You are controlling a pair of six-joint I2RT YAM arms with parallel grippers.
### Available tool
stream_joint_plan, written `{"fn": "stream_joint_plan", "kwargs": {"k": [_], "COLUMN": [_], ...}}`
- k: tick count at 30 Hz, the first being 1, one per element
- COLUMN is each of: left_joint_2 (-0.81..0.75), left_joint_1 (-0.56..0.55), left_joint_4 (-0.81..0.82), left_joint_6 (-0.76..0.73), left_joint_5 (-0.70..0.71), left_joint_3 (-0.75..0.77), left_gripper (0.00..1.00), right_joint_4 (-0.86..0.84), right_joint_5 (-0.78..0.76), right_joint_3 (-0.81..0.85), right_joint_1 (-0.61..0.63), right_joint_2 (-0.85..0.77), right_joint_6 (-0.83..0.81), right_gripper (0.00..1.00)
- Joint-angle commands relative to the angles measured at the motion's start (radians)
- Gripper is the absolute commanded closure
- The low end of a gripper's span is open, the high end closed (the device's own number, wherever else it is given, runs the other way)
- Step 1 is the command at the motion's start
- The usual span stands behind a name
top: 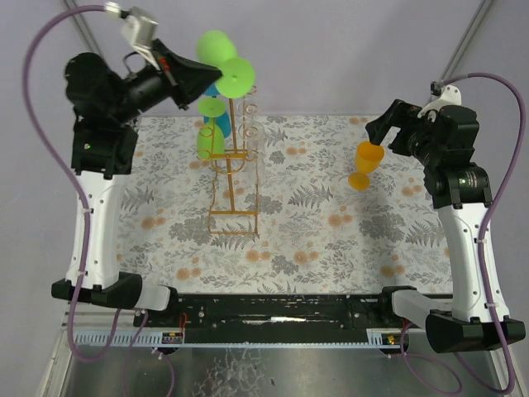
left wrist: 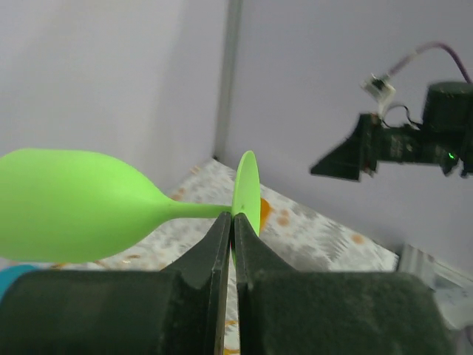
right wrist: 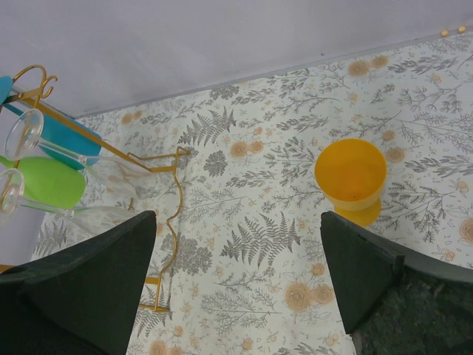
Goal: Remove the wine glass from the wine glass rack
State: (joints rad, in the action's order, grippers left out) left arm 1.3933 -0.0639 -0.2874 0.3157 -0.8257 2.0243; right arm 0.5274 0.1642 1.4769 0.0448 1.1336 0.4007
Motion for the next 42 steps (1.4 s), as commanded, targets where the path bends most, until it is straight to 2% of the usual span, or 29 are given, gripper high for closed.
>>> {"fn": "stream_joint_plan", "kwargs": {"k": [1, 6, 21, 31, 36, 42], "left_joint_2": [-0.001, -0.020, -0.034, 0.016, 0.024, 0.043], "left_joint_1": [-0.197, -0.442, -0.867, -1.088, -1.166, -1.204], "left_joint_4": [-0.125, -0.167, -0.307, -0.294, -0.198, -0.037], "left_joint_6": [-0.190, -0.344, -0.766, -1.033, -1.194, -1.343], "left_joint_5": [0.154, 0.319, 0.644, 0.839, 0.986, 1.135], "left_joint_3": [-0.004, -0.114, -0.239, -0.336, -0.469, -0.609], "left_gripper": [1.00, 1.00, 1.00, 1.00, 1.00, 1.00], "right_joint_4": [0.016, 0.053, 0.125, 0.173, 0.168, 0.178], "right_joint_5": [-0.037, -0.076, -0.147, -0.128, -0.061, 0.059], "right_joint_3": [0.059, 0.067, 0.126, 0.136, 0.071, 0.028], "right_joint_1": [-0.003, -0.006, -0.010, -0.011, -0.011, -0.011], "right_joint_2": [-0.017, -0.018, -0.038, -0.044, -0.085, -0.115], "right_joint_6": [-0.010, -0.009, -0.039, -0.072, -0.072, -0.070], "right_gripper": [0.01, 0.01, 0.01, 0.01, 0.01, 0.01]}}
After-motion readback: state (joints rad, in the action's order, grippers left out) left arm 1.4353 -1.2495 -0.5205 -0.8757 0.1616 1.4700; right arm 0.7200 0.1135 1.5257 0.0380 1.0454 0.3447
